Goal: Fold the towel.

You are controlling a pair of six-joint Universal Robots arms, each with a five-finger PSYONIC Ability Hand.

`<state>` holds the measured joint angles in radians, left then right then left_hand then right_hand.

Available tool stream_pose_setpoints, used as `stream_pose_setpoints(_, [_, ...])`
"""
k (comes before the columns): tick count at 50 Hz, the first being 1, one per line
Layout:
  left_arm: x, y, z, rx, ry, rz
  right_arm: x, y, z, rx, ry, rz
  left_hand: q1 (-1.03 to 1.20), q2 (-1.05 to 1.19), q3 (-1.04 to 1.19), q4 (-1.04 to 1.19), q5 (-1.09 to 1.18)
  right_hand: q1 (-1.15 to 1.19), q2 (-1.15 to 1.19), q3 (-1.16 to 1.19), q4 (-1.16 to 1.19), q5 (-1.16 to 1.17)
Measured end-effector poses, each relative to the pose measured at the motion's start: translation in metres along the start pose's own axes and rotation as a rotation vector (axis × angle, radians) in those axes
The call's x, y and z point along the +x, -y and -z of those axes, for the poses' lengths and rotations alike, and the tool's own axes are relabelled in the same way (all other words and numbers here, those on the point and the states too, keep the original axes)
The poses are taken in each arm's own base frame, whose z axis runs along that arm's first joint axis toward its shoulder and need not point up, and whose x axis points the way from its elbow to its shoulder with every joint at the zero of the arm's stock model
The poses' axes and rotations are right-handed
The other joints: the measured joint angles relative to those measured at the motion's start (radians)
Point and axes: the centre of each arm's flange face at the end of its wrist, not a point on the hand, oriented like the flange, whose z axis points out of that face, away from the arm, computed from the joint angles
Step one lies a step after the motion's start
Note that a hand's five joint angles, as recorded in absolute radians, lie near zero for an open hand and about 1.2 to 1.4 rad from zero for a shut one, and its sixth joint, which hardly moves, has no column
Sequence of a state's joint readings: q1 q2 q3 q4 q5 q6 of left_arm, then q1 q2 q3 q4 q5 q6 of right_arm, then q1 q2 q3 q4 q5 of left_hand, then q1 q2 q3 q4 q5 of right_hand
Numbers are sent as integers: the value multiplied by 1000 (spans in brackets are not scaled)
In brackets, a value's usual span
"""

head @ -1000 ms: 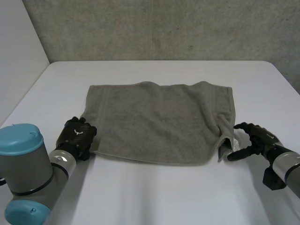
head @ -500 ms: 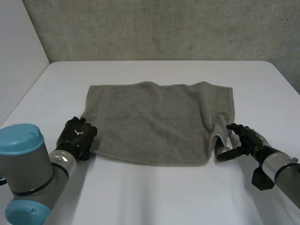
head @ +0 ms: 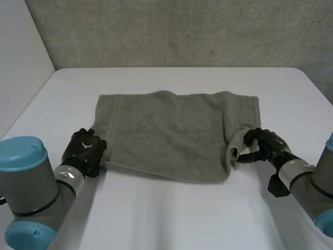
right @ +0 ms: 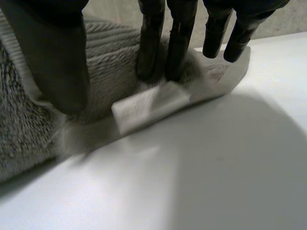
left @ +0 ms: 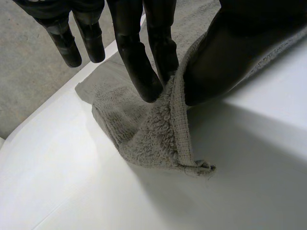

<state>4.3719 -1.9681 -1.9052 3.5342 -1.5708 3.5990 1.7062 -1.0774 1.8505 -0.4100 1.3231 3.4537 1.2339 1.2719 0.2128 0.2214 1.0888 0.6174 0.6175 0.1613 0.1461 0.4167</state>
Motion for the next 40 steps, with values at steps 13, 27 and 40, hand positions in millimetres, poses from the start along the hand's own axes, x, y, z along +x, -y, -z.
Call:
stream_pose_setpoints(13, [0, 0, 1, -2, 0, 1, -7, 2, 10, 9, -14, 16, 0, 0, 0, 0, 0, -279, -293, 0, 0, -315])
stream_pose_setpoints(27, [0, -1, 2, -2, -1, 0, -10, 19, 27, 65, -13, 23, 0, 0, 0, 0, 0, -278, -291, 0, 0, -269])
stream_pose_setpoints(40, [0, 0, 3, -1, 0, 0, -6, 5, 12, 37, -8, 20, 23, 20, 0, 0, 21, 98, 95, 0, 0, 122])
